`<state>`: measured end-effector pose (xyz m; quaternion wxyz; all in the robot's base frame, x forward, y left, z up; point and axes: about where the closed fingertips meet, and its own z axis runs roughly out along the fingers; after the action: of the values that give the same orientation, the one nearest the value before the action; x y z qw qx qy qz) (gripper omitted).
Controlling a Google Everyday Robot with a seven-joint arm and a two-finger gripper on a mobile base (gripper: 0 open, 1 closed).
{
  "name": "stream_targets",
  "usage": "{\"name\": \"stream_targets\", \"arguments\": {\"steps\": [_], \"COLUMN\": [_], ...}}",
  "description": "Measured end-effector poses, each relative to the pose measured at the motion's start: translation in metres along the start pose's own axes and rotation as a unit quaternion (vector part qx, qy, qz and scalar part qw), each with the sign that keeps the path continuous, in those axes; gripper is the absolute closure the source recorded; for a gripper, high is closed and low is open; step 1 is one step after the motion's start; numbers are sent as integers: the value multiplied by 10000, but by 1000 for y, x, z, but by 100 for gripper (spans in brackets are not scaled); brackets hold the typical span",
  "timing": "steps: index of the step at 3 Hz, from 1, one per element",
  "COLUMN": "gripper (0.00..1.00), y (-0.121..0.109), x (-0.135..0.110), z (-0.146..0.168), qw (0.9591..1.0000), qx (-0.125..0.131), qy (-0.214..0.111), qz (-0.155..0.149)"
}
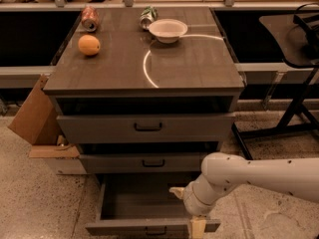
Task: Close bottom drawer
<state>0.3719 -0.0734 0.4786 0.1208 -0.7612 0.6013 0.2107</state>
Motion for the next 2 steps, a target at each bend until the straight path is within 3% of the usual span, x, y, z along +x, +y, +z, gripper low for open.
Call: {"name": "stream_targets", "arguments": {"steps": [2], "gripper": [0], "y": [-2], "x": [28], "z": [58], "qw": [9994], "qx": [-177], "qy": [-206], "qz": [-208]}}
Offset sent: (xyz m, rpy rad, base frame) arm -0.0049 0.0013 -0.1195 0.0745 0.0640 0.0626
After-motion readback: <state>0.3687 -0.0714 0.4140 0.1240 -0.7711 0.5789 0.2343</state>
